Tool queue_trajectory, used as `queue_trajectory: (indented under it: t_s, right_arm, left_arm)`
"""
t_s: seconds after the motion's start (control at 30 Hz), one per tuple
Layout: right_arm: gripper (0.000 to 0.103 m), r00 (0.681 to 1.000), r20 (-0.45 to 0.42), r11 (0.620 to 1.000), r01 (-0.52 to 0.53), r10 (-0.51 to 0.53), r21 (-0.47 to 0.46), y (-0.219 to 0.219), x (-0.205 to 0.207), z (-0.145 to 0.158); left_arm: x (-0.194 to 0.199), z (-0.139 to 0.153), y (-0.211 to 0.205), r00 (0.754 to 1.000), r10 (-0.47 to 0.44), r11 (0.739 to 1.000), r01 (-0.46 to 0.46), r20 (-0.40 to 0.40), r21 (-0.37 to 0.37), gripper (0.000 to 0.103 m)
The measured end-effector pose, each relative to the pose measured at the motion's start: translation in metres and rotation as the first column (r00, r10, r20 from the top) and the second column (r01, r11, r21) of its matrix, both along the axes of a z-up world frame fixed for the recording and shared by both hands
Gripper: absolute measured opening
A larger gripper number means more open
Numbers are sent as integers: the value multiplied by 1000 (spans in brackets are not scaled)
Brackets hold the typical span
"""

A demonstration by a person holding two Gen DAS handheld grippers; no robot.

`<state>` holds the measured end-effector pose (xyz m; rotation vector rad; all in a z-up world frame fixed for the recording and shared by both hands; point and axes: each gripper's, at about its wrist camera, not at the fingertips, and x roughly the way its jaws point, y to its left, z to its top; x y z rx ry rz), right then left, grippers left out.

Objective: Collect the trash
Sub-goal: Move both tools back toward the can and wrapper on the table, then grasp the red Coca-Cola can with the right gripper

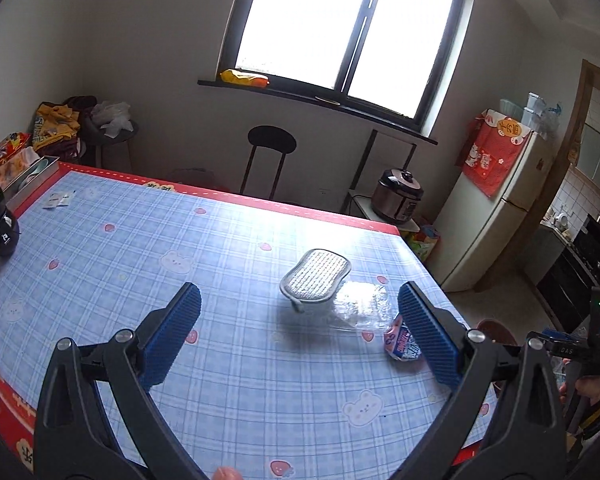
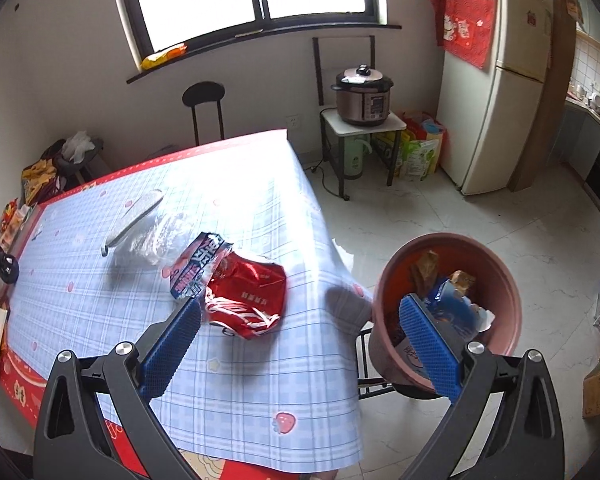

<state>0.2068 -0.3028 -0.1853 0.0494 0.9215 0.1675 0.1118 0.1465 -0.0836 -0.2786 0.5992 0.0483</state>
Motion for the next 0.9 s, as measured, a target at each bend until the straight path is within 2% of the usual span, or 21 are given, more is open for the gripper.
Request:
queue_trajectory:
  t_s: [0.2,0.4,0.6,0.67,0.8,0.9]
  right_arm:
    - [97,994,-96,996,-61,56,-58,63,26,-55]
    - [97,988,-150,986,-51,26,-160,102,52,-93]
    - [90,981,-187,961,1,-54,-275,118,69,-115]
    - [85,977,-198,955,10,-72,-296,120,72,-121]
    - [82,976,-202,946,14,-84,-324,121,74,-126]
    - [72,976,-199,938,17,-91,-346,121,72,-124]
  left_arm:
    - [-4,-20,40,997,56,998,-56,-50,-5,97]
    - [-3,-41,76,992,83,996,-84,-98,-1,97]
    - [3,-55,98,990,79,997,-81,-116,-15,97]
    - [5,-59,102,990,73,997,-75,-121,-18,97]
    - [9,-65,104,989,57,998,-60,-136,-17,97]
    - [13,-70,102,989,44,998,-49,-143,-26,97]
